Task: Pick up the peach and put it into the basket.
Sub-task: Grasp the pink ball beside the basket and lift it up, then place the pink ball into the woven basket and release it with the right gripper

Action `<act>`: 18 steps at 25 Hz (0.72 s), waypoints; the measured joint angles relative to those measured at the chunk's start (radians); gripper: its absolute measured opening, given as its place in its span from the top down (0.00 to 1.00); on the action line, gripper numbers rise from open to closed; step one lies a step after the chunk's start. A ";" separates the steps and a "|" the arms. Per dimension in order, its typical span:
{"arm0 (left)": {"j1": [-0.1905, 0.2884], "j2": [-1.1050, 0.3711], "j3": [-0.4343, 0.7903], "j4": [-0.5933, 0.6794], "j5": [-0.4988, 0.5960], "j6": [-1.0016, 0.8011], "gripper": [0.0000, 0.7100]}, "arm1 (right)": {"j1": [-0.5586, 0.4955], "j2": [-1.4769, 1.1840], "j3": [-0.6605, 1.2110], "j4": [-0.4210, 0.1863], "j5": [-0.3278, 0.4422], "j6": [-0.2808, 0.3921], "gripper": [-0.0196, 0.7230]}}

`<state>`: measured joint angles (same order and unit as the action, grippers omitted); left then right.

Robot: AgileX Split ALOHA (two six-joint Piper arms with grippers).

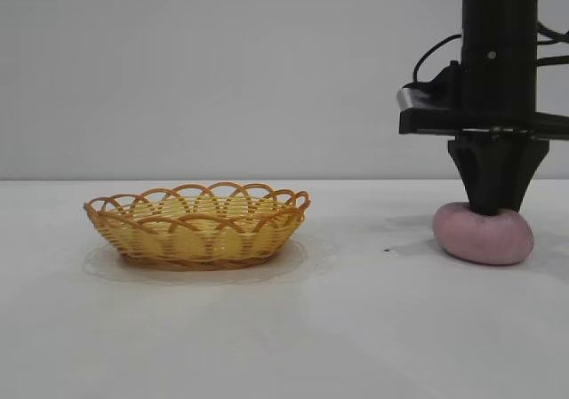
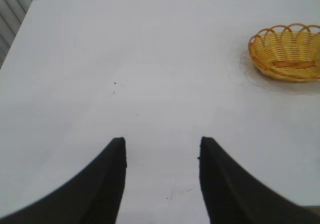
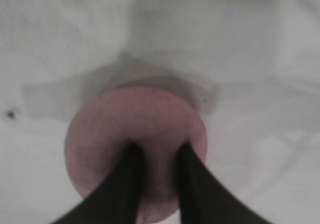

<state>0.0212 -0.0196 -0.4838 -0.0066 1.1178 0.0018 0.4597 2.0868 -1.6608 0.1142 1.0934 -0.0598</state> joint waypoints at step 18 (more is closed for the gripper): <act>0.000 0.000 0.000 0.000 0.000 0.000 0.53 | 0.255 0.161 -0.206 0.086 -0.033 -0.030 0.97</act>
<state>0.0212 -0.0196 -0.4838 -0.0066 1.1178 0.0018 0.7146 2.2475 -1.8665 0.2002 1.0606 -0.0895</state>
